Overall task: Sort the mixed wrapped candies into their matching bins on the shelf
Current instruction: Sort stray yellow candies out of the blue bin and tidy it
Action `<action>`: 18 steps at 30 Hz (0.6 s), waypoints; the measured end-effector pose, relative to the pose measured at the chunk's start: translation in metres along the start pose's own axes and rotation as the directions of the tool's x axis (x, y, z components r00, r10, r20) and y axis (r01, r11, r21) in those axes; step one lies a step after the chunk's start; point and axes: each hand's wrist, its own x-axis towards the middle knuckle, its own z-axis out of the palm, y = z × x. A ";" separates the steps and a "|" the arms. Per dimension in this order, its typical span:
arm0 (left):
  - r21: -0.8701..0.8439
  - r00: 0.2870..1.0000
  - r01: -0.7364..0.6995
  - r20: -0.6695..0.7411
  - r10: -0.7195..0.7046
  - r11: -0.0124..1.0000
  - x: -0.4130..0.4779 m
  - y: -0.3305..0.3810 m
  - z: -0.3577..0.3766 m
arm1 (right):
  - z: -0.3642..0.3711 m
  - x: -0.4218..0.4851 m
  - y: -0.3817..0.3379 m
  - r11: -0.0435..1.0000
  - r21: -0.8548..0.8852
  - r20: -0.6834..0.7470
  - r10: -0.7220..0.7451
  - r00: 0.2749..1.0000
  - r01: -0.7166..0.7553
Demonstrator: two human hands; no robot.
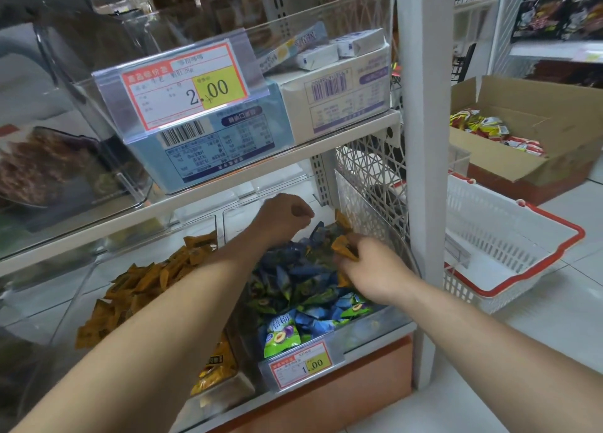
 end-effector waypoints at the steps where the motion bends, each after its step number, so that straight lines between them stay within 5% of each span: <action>1: 0.065 0.997 0.000 0.071 -0.005 0.998 0.007 0.000 0.009 | -0.001 0.000 0.000 1.000 0.020 0.004 -0.004 1.000 0.004; 5: 0.349 0.955 -0.022 0.285 -0.084 0.937 0.027 -0.007 0.037 | -0.004 -0.001 0.001 0.998 0.058 -0.008 -0.011 1.000 0.012; 9: 0.435 0.908 -0.003 0.379 -0.180 0.900 0.033 -0.019 0.042 | -0.004 -0.001 0.002 0.997 0.070 -0.011 -0.016 1.000 0.017; 18: 0.311 0.969 -0.067 0.245 -0.012 0.948 0.014 -0.007 0.010 | -0.005 -0.002 0.002 0.988 0.149 -0.078 -0.018 0.997 0.029</action>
